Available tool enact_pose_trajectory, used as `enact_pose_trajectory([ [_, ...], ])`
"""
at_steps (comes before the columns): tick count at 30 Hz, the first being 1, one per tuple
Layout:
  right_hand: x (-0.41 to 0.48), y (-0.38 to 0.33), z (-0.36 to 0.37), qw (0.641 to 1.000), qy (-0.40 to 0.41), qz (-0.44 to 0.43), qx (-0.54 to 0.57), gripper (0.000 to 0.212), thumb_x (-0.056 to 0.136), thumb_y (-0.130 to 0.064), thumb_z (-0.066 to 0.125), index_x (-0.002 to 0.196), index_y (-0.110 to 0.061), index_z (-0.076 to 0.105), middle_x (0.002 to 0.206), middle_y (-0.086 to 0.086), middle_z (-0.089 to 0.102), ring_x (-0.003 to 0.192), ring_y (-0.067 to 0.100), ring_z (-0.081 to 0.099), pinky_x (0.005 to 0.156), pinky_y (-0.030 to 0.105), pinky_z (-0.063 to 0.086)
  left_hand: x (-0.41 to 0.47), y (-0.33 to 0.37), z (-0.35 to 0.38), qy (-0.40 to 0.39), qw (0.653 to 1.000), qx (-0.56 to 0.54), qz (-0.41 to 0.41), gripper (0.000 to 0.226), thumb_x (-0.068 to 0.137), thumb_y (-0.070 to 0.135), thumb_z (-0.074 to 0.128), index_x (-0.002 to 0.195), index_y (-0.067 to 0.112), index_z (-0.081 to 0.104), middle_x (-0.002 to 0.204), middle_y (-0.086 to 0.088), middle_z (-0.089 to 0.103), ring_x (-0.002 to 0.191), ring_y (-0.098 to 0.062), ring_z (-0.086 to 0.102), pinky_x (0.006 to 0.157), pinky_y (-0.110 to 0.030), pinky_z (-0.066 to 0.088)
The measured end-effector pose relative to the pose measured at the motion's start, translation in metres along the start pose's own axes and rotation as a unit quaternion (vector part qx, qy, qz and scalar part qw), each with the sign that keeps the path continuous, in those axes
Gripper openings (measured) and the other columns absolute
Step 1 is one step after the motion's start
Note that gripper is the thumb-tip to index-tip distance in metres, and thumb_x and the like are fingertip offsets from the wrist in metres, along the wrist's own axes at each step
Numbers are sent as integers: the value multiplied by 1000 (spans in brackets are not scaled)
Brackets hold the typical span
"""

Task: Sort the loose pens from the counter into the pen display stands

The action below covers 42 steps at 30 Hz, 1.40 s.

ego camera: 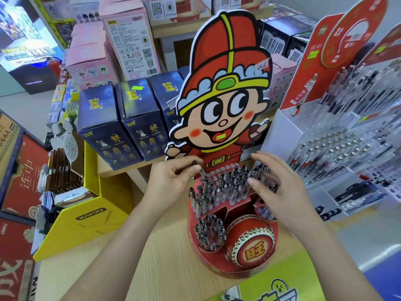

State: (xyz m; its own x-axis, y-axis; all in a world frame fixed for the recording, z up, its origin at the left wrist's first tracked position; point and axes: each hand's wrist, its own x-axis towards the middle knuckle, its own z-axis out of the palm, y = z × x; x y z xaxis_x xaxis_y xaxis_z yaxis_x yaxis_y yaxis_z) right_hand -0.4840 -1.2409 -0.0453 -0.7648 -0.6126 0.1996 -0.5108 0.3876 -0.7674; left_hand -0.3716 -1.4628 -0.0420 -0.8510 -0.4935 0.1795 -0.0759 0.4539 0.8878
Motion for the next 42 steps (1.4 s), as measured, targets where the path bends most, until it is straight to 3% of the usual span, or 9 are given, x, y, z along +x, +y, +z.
enact_pose_trajectory([
  [7, 0, -2, 1, 997, -10, -9, -78, 39, 89, -28, 68, 127, -34, 62, 117, -45, 35, 125, -7, 36, 103, 23, 29, 1, 12, 8, -43, 994, 68, 76, 20, 89, 18, 66, 107, 18, 73, 96, 14, 71, 95, 4, 64, 84, -14, 49],
  [11, 2, 0, 1, 999, -10, -11, -29, 46, 90, -28, 67, 132, -42, 53, 119, -42, 45, 111, -20, 45, 96, 9, 37, 5, 17, 20, -101, 982, 123, 100, 21, 93, 22, 60, 110, 16, 72, 97, 11, 71, 92, -1, 63, 84, -23, 51],
  [15, 6, 5, 0, 998, 17, -27, -46, 39, 90, -27, 68, 128, -32, 60, 123, -37, 48, 115, -19, 41, 96, -2, 25, 7, 15, 24, -95, 982, 142, 75, 20, 94, 23, 60, 108, 18, 73, 101, 7, 72, 96, -4, 62, 87, -31, 51],
  [18, 8, 8, -1, 998, 24, -26, -57, 34, 89, -32, 67, 123, -28, 65, 124, -25, 53, 119, -10, 41, 100, -1, 19, 5, 14, 28, -118, 970, 184, 103, 23, 96, 29, 52, 102, 19, 72, 92, 3, 72, 89, -12, 63, 80, -36, 51],
  [23, 5, 14, -5, 1000, -13, 11, 2, 28, 92, -40, 56, 120, -38, 63, 122, -26, 58, 113, -2, 55, 98, 24, 43, 5, 16, 35, -127, 986, 112, -3, 22, 99, 26, 51, 111, 28, 69, 101, 15, 69, 102, -1, 59, 92, -29, 48],
  [27, 8, 18, -12, 998, -7, 14, 58, 27, 97, -23, 57, 113, -45, 61, 124, -29, 55, 116, -12, 50, 94, 11, 41, 6, 20, 37, -143, 982, 116, -45, 25, 100, 31, 46, 114, 31, 67, 104, 16, 68, 105, -1, 58, 91, -21, 45],
  [30, 9, 27, -14, 1000, 7, 12, 20, 24, 97, -20, 59, 117, -29, 69, 122, -21, 59, 115, -6, 52, 97, 19, 42, 0, 19, 40, -82, 991, 85, -66, 27, 99, 38, 47, 104, 30, 72, 94, 9, 72, 95, -3, 61, 86, -29, 49],
  [34, 12, 34, -17, 999, 4, -12, -43, 24, 95, -20, 62, 117, -21, 70, 113, -23, 59, 103, -2, 57, 93, 17, 44, -1, 21, 47, 12, 994, 38, -97, 20, 94, 31, 58, 98, 21, 76, 90, 16, 71, 88, 5, 61, 79, -18, 48],
  [42, 15, 40, -27, 999, -21, -27, -40, 34, 97, -29, 57, 130, -25, 61, 124, -16, 59, 113, -1, 50, 98, 23, 41, -2, 28, 53, -18, 988, 106, -110, 37, 99, 42, 44, 99, 18, 72, 93, -3, 72, 93, -15, 63, 87, -37, 50],
])
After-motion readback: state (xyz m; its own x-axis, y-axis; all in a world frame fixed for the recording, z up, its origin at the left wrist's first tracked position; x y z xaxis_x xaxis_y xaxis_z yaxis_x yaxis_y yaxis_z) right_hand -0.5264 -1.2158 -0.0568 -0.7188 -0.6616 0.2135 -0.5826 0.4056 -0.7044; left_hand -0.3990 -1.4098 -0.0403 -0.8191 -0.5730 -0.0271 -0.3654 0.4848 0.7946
